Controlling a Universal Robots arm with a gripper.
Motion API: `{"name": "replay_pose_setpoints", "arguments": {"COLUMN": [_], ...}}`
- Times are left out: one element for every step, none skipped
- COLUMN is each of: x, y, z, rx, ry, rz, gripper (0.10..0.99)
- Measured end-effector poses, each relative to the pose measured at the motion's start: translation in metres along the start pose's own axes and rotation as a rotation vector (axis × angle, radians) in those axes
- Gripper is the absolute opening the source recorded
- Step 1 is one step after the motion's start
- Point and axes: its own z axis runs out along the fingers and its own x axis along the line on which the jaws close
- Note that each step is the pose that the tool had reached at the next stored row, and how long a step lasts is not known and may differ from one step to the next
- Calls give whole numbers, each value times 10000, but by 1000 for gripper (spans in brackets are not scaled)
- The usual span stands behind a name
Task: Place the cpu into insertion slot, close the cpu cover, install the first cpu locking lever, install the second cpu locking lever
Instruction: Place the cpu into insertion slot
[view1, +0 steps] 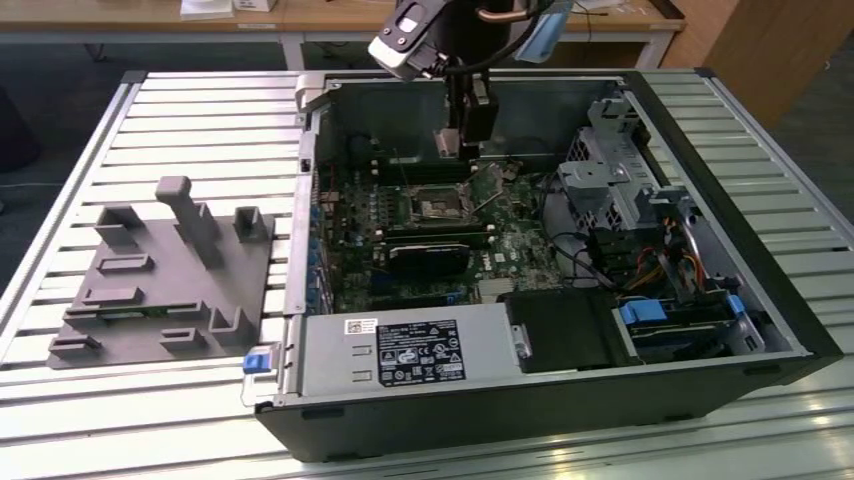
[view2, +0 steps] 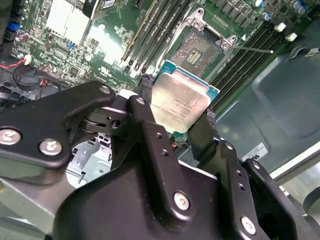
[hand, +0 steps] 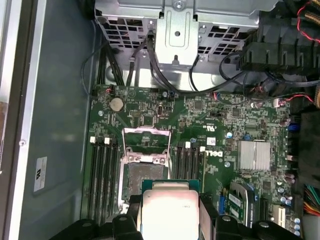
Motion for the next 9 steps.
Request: {"name": "replay_pose_setpoints", "arguments": {"x": [1,3,8,14,21,27,29,30,30], "y": [-1,-2,-3,-4,-4,-6,-7,-8,-9], "z": [12,23,36,53,71,89,107,124,140], "rx": [0,0,0,0,0,-1,-1,0,0], "ry": [0,0,0,2,3,5,3,2,3], "rz": [0,0,-6,-16,-21,-20,-22,-22,-22], "gripper": [541,541,541,541,541,541,541,541,541]}}
